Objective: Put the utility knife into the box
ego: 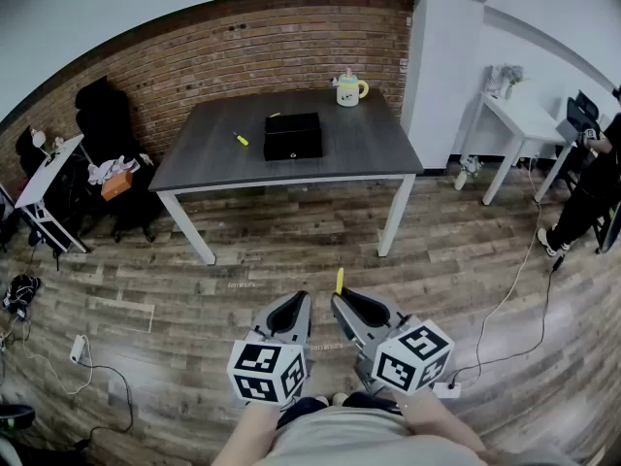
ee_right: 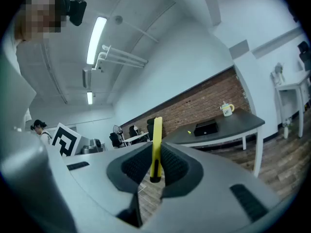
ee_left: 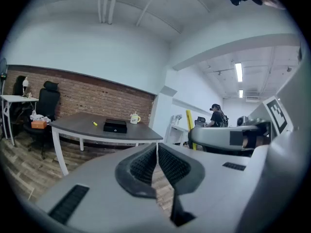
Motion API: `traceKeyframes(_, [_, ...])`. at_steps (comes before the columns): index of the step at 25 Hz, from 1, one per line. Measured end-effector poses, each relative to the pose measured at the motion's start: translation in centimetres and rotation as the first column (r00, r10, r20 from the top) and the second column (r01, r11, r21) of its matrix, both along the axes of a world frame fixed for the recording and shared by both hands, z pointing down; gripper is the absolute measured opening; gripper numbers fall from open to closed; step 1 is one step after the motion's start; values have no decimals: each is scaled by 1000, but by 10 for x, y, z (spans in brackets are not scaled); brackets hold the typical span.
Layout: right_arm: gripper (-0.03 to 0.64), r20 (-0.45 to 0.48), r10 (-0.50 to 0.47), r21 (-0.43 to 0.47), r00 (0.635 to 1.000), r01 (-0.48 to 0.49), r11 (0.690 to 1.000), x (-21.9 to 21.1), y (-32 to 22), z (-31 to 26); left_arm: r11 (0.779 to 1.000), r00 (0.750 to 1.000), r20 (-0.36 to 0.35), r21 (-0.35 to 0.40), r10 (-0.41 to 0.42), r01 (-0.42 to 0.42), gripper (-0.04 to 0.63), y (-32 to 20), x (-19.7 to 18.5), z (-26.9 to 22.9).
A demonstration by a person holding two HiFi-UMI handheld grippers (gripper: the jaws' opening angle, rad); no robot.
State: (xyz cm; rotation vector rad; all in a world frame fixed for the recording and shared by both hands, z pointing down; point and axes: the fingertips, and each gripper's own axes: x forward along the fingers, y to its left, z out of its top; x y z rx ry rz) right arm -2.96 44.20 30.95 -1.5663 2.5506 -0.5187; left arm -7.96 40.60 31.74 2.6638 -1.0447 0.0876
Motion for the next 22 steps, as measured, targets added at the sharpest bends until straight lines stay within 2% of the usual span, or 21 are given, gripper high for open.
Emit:
traceKeyframes(10, [60, -81, -23, 16, 996, 24, 1000, -5, 3, 1, 1000, 1000, -12, -26, -1, 1, 28, -2, -6, 8])
traceKeyframes(17, [60, -15, -24, 20, 1000, 24, 999, 5, 3, 2, 1000, 1000, -13, -2, 27, -27, 28, 1, 3, 5])
traceKeyframes(22, [61, 41, -43, -19, 998, 44, 999, 17, 7, 14, 1000, 1000, -7, 0, 12, -12, 28, 4, 6, 13])
